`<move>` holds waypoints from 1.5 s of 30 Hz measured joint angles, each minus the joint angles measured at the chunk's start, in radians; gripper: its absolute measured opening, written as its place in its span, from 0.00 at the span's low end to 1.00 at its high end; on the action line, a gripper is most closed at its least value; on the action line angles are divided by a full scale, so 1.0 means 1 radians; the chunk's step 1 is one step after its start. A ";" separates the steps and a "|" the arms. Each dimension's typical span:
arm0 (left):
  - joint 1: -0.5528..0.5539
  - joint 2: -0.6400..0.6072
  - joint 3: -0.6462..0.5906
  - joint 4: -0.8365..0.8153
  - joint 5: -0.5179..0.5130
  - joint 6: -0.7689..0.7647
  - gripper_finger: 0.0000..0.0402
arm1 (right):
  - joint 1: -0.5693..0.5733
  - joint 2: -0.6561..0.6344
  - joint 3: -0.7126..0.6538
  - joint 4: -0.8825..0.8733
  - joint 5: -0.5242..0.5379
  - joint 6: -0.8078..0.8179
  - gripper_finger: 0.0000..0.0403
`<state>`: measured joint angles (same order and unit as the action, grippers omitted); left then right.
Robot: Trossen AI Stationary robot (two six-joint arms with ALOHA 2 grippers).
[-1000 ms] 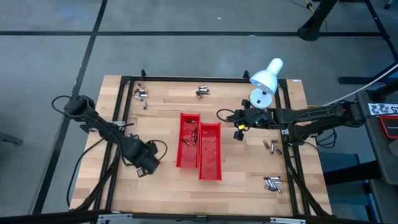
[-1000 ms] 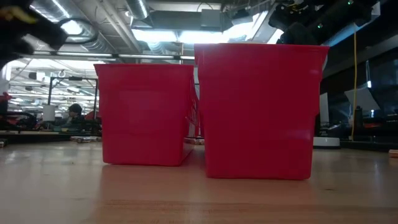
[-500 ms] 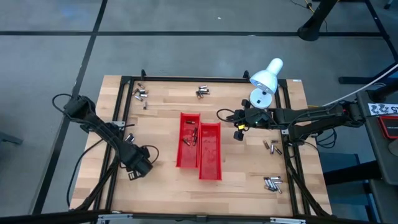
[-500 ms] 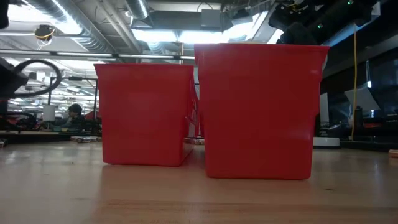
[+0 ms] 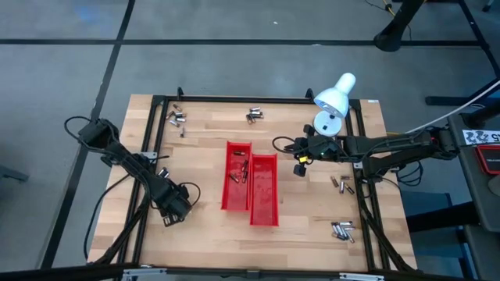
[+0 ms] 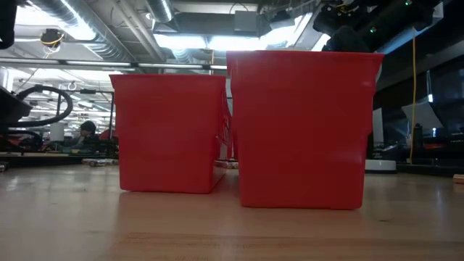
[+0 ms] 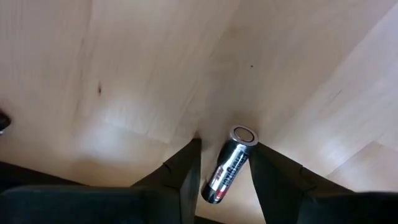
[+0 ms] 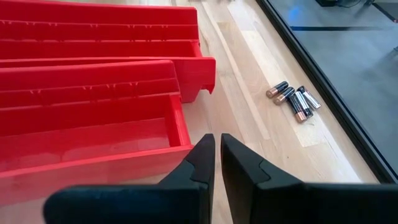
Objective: Sort batteries
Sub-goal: Put the silver battery into the right red bin
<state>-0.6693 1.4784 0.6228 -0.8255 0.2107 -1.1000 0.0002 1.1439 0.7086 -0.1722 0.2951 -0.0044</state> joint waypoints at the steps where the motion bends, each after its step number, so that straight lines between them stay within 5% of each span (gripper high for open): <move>1: 0.000 0.000 -0.003 0.000 0.003 0.001 0.31 | 0.000 0.000 0.000 0.000 0.000 0.000 0.08; 9: 0.017 0.001 -0.007 0.020 0.025 -0.004 0.09 | 0.000 0.000 0.000 0.000 0.000 0.000 0.08; 16: 0.069 -0.012 0.025 0.010 0.021 -0.031 0.09 | 0.000 0.000 0.000 0.000 0.000 0.000 0.08; 24: 0.102 -0.118 0.148 -0.013 -0.214 -0.026 0.09 | 0.000 0.000 0.000 -0.002 0.000 0.000 0.08; 30: 0.138 -0.230 0.276 0.017 -0.498 0.052 0.09 | 0.000 0.000 0.000 -0.001 0.000 0.000 0.08; 35: 0.193 -0.272 0.318 0.324 -0.769 0.339 0.09 | 0.000 0.000 0.000 -0.001 0.000 0.000 0.08; 41: 0.319 -0.174 0.321 0.756 -0.763 0.726 0.09 | 0.000 0.000 0.000 0.019 0.009 -0.022 0.08; 45: 0.421 -0.048 0.320 0.966 -0.654 0.844 0.09 | 0.000 0.000 0.000 0.044 0.009 -0.048 0.08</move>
<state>-0.2487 1.4304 0.9432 0.1401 -0.4433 -0.2562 -0.0002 1.1442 0.7086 -0.1281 0.3038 -0.0527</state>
